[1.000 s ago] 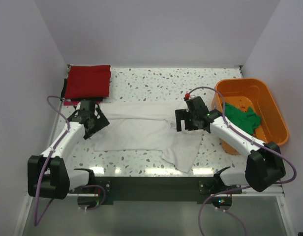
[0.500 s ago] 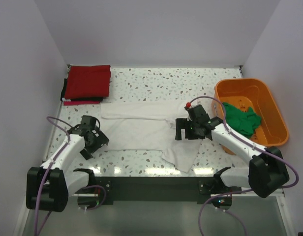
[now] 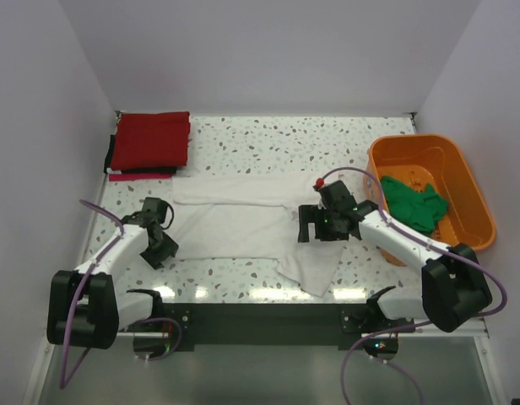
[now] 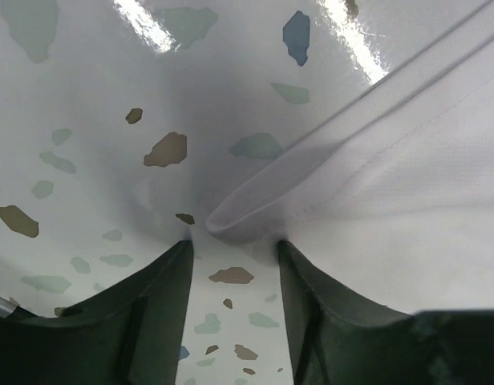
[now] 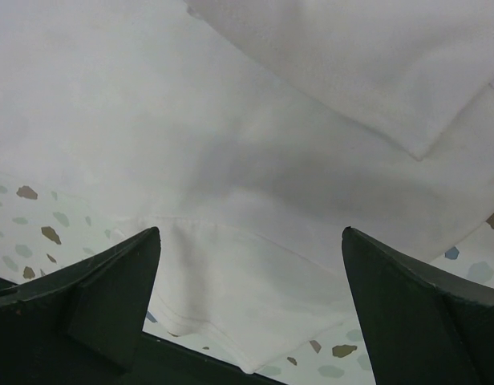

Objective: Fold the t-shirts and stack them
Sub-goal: Fold the tshirt

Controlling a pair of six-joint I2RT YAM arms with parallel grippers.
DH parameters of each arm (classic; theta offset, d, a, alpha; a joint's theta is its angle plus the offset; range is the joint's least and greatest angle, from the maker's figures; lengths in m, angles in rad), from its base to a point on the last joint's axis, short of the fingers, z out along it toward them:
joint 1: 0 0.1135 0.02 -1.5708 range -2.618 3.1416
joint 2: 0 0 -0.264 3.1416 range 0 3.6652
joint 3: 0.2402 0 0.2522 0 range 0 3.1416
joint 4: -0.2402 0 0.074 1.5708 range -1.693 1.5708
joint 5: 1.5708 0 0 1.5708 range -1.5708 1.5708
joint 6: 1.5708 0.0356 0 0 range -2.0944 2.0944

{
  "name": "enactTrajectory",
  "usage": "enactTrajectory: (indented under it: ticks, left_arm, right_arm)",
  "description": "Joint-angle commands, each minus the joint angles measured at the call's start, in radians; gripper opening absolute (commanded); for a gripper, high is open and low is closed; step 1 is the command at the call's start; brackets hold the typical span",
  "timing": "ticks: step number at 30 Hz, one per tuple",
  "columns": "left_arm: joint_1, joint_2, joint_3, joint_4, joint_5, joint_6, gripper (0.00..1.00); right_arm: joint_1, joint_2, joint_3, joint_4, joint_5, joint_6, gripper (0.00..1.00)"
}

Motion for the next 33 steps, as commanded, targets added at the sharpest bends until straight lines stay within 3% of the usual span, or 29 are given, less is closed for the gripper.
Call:
enactTrajectory:
  ticks: [1,3,5,6,10,15,19,24,29,32,33]
  left_arm:
    - [0.008,0.028,-0.04,0.082,-0.01,-0.043,0.46]
    - [0.008,0.018,-0.052,0.092,-0.017,-0.044,0.41]
    - [0.008,0.018,-0.055,0.102,-0.014,-0.037,0.31]
    - [0.008,0.021,-0.054,0.113,-0.011,-0.037,0.21]
    - [0.008,0.037,-0.052,0.135,-0.001,-0.023,0.01]
    - [0.008,0.036,-0.051,0.125,-0.024,-0.023,0.0]
    - [0.008,0.016,-0.052,0.119,-0.031,-0.027,0.0]
    - [0.008,-0.008,-0.052,0.122,-0.037,-0.029,0.0]
    - [0.008,-0.025,-0.048,0.125,-0.045,-0.03,0.0]
    - [0.008,-0.028,-0.043,0.121,-0.05,-0.03,0.0]
    - [0.008,-0.033,-0.043,0.119,-0.053,-0.03,0.0]
  right_arm:
    - [0.002,-0.036,-0.019,0.013,-0.032,0.012,0.99]
    - [0.011,-0.062,-0.028,0.002,-0.041,-0.012,0.99]
    - [0.066,-0.074,-0.023,-0.033,-0.013,-0.043,0.99]
    - [0.097,-0.078,-0.017,-0.051,0.005,-0.048,0.99]
    - [0.302,-0.07,0.004,-0.127,0.074,-0.054,0.98]
    - [0.479,-0.045,0.015,-0.2,0.138,-0.005,0.96]
    - [0.588,-0.007,-0.002,-0.268,0.178,0.047,0.84]
    - [0.613,0.042,-0.048,-0.237,0.137,0.099,0.66]
    - [0.613,0.097,-0.051,-0.2,0.189,0.112,0.59]
    - [0.611,0.129,-0.049,-0.191,0.215,0.119,0.45]
    - [0.611,0.149,-0.046,-0.196,0.226,0.124,0.33]
